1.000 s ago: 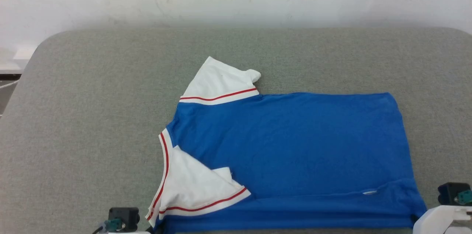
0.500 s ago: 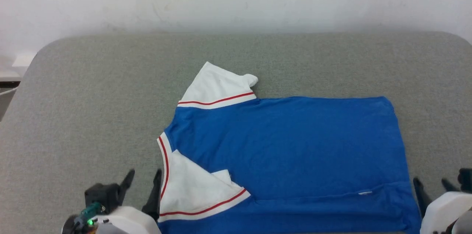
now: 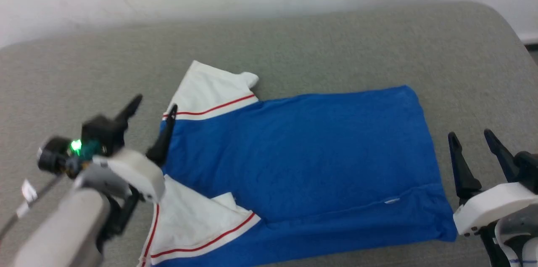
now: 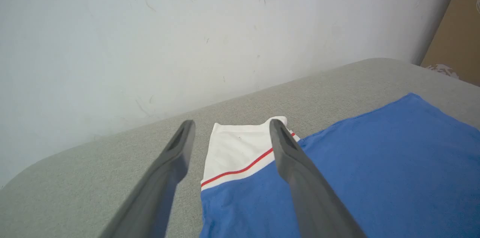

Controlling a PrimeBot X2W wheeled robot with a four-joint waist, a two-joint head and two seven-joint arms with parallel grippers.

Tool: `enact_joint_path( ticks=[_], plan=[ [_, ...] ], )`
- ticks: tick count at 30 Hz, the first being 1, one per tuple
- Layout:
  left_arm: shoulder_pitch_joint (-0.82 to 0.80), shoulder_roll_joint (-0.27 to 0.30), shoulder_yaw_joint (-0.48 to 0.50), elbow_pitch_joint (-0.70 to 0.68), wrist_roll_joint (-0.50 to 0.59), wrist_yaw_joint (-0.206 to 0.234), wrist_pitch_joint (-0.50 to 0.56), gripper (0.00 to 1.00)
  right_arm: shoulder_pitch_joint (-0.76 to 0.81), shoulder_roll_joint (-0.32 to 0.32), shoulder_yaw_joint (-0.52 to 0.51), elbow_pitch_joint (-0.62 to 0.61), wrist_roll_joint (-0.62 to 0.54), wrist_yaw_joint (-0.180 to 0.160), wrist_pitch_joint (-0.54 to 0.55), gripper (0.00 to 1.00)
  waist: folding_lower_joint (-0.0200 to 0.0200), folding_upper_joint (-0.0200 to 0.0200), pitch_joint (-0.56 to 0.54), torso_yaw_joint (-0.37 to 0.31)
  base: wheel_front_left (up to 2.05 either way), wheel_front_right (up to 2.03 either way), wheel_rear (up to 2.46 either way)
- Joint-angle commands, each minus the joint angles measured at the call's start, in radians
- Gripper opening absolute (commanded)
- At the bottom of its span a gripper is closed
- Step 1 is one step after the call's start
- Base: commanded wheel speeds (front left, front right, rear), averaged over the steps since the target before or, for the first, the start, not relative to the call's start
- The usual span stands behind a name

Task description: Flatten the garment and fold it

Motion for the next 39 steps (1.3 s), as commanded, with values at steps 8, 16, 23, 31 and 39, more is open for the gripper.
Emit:
enact_joint_path(
  ticks=[8,16,23,31,39],
  plan=[
    [-0.352,0.115,-0.034,0.168,-0.027,-0.180,0.377,1.00,-0.058,0.037,0.072,-0.035,0.002,-0.002,-0.022,1.00,-0.0001,0.0000,0.223,-0.192,0.00,0.00,0.00],
    [-0.593,0.145,-0.060,0.364,-0.077,-0.270,0.621,1.00,-0.111,0.057,0.112,0.002,0.020,-0.002,-0.071,1.00,-0.0001,0.0000,0.324,-0.270,0.00,0.00,0.00],
    [-0.690,0.164,-0.069,0.498,-0.114,-0.278,0.735,1.00,-0.128,0.069,0.127,0.039,0.033,-0.002,-0.104,1.00,-0.0001,0.0000,0.373,-0.304,0.00,0.00,0.00],
    [-0.704,0.181,-0.089,0.566,-0.116,-0.283,0.769,1.00,-0.143,0.073,0.131,0.084,0.039,-0.002,-0.122,1.00,-0.0001,0.0000,0.398,-0.318,0.00,0.00,0.00],
    [-0.687,0.171,-0.130,0.546,-0.144,-0.294,0.710,0.00,-0.148,0.075,0.119,0.111,0.025,-0.002,-0.120,1.00,-0.0001,0.0000,0.381,-0.290,0.00,0.00,0.00]
  ],
)
